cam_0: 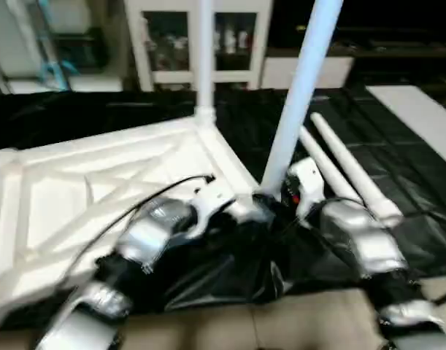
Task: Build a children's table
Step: Rotate leg to tighten
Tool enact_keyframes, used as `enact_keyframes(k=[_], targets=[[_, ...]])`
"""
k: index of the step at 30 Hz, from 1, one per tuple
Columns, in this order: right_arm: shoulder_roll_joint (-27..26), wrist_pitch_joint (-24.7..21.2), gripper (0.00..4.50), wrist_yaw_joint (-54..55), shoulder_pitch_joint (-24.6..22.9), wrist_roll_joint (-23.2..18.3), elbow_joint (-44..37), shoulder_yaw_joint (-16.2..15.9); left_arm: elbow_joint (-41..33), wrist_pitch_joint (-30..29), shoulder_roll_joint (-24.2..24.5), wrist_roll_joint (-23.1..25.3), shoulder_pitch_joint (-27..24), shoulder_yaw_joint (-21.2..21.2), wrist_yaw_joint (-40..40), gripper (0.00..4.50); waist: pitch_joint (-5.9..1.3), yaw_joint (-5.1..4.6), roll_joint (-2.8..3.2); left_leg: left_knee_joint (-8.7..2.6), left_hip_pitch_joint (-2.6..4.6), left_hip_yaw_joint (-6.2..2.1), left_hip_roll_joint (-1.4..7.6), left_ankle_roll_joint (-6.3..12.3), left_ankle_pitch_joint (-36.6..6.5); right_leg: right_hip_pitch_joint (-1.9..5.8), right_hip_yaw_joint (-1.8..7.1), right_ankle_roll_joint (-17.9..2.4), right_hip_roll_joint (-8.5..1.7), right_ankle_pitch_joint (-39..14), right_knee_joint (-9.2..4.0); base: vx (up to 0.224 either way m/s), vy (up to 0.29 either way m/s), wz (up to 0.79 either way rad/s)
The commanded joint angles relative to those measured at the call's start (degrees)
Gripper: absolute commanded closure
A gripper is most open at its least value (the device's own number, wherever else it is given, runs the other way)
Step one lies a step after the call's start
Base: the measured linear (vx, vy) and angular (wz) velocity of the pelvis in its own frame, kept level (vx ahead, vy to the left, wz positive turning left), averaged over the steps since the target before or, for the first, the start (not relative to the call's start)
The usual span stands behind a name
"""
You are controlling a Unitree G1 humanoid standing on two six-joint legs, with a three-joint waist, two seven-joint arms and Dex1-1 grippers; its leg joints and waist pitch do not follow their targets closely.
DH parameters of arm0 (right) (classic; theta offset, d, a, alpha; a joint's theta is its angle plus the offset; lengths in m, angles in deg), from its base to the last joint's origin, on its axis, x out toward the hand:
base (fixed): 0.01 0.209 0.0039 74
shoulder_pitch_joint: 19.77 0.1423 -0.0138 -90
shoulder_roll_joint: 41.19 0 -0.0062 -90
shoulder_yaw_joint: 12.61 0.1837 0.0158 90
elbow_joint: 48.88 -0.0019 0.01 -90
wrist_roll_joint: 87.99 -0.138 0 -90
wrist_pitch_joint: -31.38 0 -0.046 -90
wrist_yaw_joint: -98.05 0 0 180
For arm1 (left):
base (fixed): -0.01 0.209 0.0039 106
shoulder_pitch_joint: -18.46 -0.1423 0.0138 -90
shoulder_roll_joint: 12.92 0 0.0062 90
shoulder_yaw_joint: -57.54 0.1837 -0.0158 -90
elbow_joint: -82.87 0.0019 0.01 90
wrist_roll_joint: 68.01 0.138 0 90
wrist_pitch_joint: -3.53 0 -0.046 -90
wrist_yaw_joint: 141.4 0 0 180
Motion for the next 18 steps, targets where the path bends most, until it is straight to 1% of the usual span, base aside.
enact_keyframes(k=[1,3,4,5,6,7,8,9,10,11,12,13,14,15,16,17,18], targets=[[0.03,-1.36,2.01,4.4,-1.19,0.79,3.87,1.16,1.55,-0.94,-0.41,0.43,0.67,-1.71,-5.14,4.5,-2.26,-0.73,0.23,-5.54,1.72,-1.88,1.52,-1.93,-36.26,1.1,-0.55,-5.61,-2.16,-32.57,-4.93,0.0,0.0,0.0],[-2.06,-0.53,2.01,9.18,-0.16,1.39,5.66,1.83,3.18,-0.91,-1.29,1.02,1.7,-2.2,-7.89,4.5,-2.07,-1.25,0.43,-5.57,1.39,-1.79,1.47,-1.24,-36.07,1.24,-0.68,-5.82,-2.35,-32.53,-5.05,0.0,0.0,0.0],[-3.37,-0.18,2.01,11.82,0.47,1.38,6.62,2.54,4.11,-0.6,-1.69,1.41,2.21,-2.44,-9.33,4.5,-1.85,-1.52,0.61,-5.49,1.69,-1.65,1.35,-0.96,-37.21,0.96,-1.28,-5.29,-2.24,-33.88,-5.59,0.0,0.0,0.0],[-3.79,-0.01,2.01,12.63,0.66,1.39,6.85,2.72,4.31,-0.5,-1.77,1.5,2.33,-2.47,-9.59,4.5,-1.86,-1.82,0.65,-5.39,2.09,-1.72,1.32,-0.99,-38.14,1.04,-2.16,-4.67,-2.41,-34.52,-5.9,0.0,0.0,0.0],[-7.71,1.07,2.01,19.44,2.49,1.57,8.84,4.44,6.13,0.37,-2.6,2.25,3.32,-2.76,-11.72,4.5,-1.71,-2.02,0.49,-5.5,1.98,-1.8,1.43,-1.04,-38.72,1.1,-2.41,-4.2,-2.49,-35.0,-5.99,0.0,0.0,0.0],[-9.35,1.88,2.01,21.34,3.11,1.76,9.11,4.89,6.75,0.63,-2.95,2.46,3.66,-2.88,-12.37,4.5,-1.45,-2.59,0.93,-5.8,2.38,-1.99,1.6,-1.61,-41.13,1.11,-3.33,-3.57,-2.28,-35.35,-6.24,0.0,0.0,0.0],[-10.42,2.21,2.01,22.08,3.61,1.91,9.37,4.93,7.15,0.72,-3.18,2.5,3.89,-2.98,-12.92,4.5,-1.3,-2.84,1.2,-6.59,2.34,-2.34,2.18,-2.04,-43.8,1.99,-3.83,-3.58,-2.21,-32.78,-5.41,0.0,0.0,0.0],[-11.05,2.87,2.01,21.93,3.89,2.42,9.43,4.32,7.27,0.73,-3.12,2.57,3.91,-3.01,-13.16,4.5,-1.2,-2.56,1.62,-7.96,1.53,-2.53,2.83,-2.74,-46.12,3.13,-3.34,-4.06,-2.12,-28.54,-3.87,0.0,0.0,0.0],[-11.64,3.63,2.01,21.16,4.3,2.43,10.02,3.83,7.6,0.82,-3.02,2.65,3.96,-3.05,-13.49,4.5,-1.14,-2.32,1.58,-8.5,1.46,-2.37,3.07,-2.93,-47.19,3.13,-2.99,-4.46,-1.98,-27.05,-3.21,0.0,0.0,0.0],[-12.02,4.1,2.01,20.69,4.61,2.41,10.55,3.55,7.89,0.88,-2.96,2.72,4.01,-3.09,-13.73,4.5,-1.09,-2.2,1.26,-8.56,1.98,-1.88,2.89,-3.18,-48.19,2.5,-2.63,-5.17,-1.96,-26.86,-3.13,0.0,0.0,0.0],[-12.07,4.87,2.01,20.16,4.6,2.72,10.4,3.05,7.92,0.9,-2.74,2.83,3.91,-3.06,-13.72,4.5,-1.07,-2.29,0.8,-7.32,2.99,-1.53,1.92,-2.86,-46.33,1.54,-2.92,-4.58,-2.47,-32.05,-4.91,0.0,0.0,0.0],[-12.08,5.5,2.01,20.13,4.66,2.86,10.49,2.74,8.04,0.92,-2.62,2.8,3.9,-2.99,-13.88,4.5,-0.97,-2.49,0.6,-6.54,3.36,-1.42,1.45,-2.36,-44.69,1.15,-3.4,-3.74,-2.81,-35.56,-6.03,0.0,0.0,0.0],[-11.85,6.61,2.01,18.21,4.4,3.09,9.84,1.73,7.83,0.88,-2.22,2.84,3.7,-2.75,-13.59,4.5,-0.89,-2.67,1.16,-5.31,3.76,-1.41,0.83,-1.46,-41.34,1.15,-4.81,-1.53,-3.34,-40.79,-7.75,0.0,0.0,0.0],[-11.85,6.61,2.01,18.21,4.4,3.09,9.84,1.73,7.83,0.88,-2.22,2.84,3.7,-2.75,-13.59,4.5,-0.67,-2.74,1.13,-5.25,3.8,-1.33,0.91,-1.14,-41.0,1.26,-5.78,-0.54,-3.09,-41.55,-8.56,0.0,0.0,0.0],[-11.77,6.95,1.46,17.24,4.15,2.96,9.31,1.47,7.76,0.9,-2.05,2.85,3.61,-2.66,-13.48,4.5,-0.48,-2.62,1.93,-7.49,1.38,-2.23,2.66,-1.28,-43.28,4.65,-5.84,-0.27,-2.98,-35.57,-4.83,0.0,0.0,0.0],[-11.45,7.8,1.46,13.81,3.18,2.4,7.16,0.62,7.5,1.03,-1.47,2.83,3.29,-2.43,-13.02,4.5,-0.37,0.17,3.22,-12.43,-1.69,-2.02,5.44,-2.29,-49.4,7.78,-1.99,-3.54,-1.99,-16.86,5.29,0.0,0.0,0.0],[-11.33,7.99,1.33,12.18,2.56,2.13,5.72,0.67,7.56,1.34,-1.09,2.88,3.19,-2.2,-12.47,4.5,-0.34,1.43,2.85,-13.38,-0.22,-0.72,5.14,-2.76,-50.64,5.7,-1.54,-4.66,-1.26,-11.81,5.16,0.03,-0.098,0.18]])
